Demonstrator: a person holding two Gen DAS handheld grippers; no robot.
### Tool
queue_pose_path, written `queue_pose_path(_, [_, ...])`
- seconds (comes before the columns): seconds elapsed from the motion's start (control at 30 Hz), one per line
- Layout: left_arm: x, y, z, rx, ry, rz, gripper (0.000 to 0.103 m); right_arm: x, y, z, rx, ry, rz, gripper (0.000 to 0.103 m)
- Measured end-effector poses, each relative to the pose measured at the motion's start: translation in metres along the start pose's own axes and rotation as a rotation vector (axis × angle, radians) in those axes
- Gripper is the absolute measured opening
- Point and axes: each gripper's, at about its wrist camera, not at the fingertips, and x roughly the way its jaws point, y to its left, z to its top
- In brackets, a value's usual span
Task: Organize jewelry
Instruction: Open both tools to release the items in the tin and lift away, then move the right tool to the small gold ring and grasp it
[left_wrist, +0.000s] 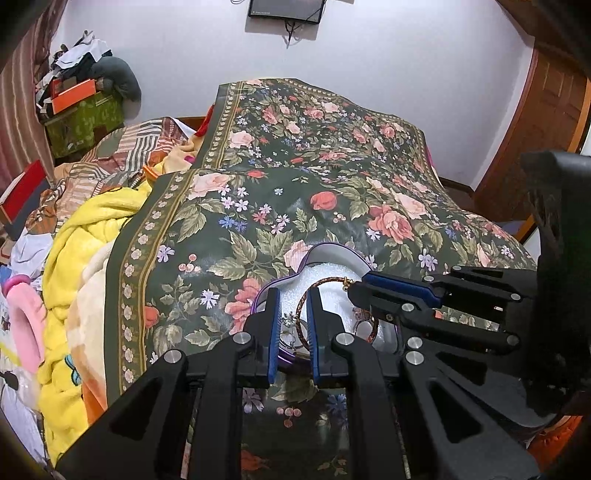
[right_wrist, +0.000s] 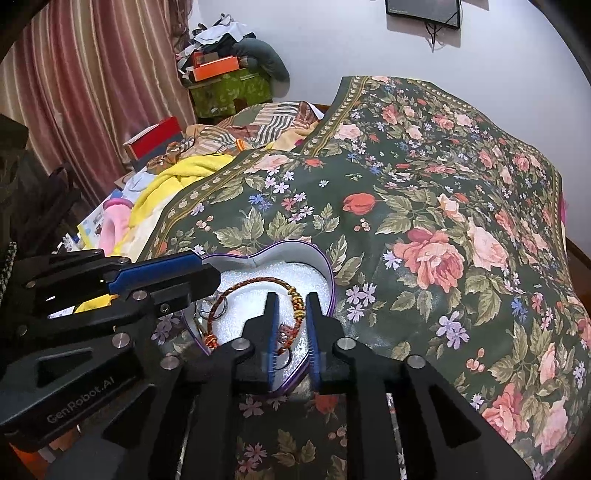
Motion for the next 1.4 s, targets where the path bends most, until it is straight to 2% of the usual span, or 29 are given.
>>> queue_pose_path(0.07, [-0.001, 0.0, 0.0, -0.003, 0.003, 0.0, 0.011, -0.004, 0.0, 0.0, 0.003, -0.008, -0.003, 0.027])
queue_pose_path(0.17, [-0.003, 0.001, 0.002, -0.013, 0.002, 0.003, 0.011, -0.011, -0.001, 0.0, 0.006, -0.028, -0.016, 0.034])
queue_pose_path(0.23, [-0.008, 0.002, 0.003, -0.022, -0.005, 0.003, 0.012, -0.016, -0.001, 0.001, 0.008, -0.039, -0.022, 0.035])
queue_pose_path(0.3, [-0.013, 0.002, 0.004, -0.029, -0.014, 0.002, 0.017, -0.022, -0.002, 0.001, 0.011, -0.05, -0.029, 0.035])
queue_pose_path(0.37, [-0.019, 0.002, 0.006, -0.033, -0.028, 0.005, 0.027, -0.028, -0.004, 0.001, 0.017, -0.06, -0.035, 0.035])
queue_pose_path(0.9, [-0.073, -0.028, 0.012, 0.024, -0.115, 0.013, 0.032, -0.094, -0.026, -0.011, 0.069, -0.165, -0.108, 0.035])
queue_pose_path(1.03, [-0.083, -0.039, 0.009, 0.047, -0.13, 0.012, 0.037, -0.111, -0.045, -0.027, 0.116, -0.168, -0.128, 0.036])
queue_pose_path(1.2, [-0.087, -0.054, 0.0, 0.065, -0.115, -0.013, 0.038, -0.122, -0.071, -0.052, 0.179, -0.136, -0.179, 0.037])
queue_pose_path(1.4, [-0.071, -0.076, -0.019, 0.091, -0.039, -0.055, 0.039, -0.127, -0.093, -0.082, 0.247, -0.08, -0.203, 0.037])
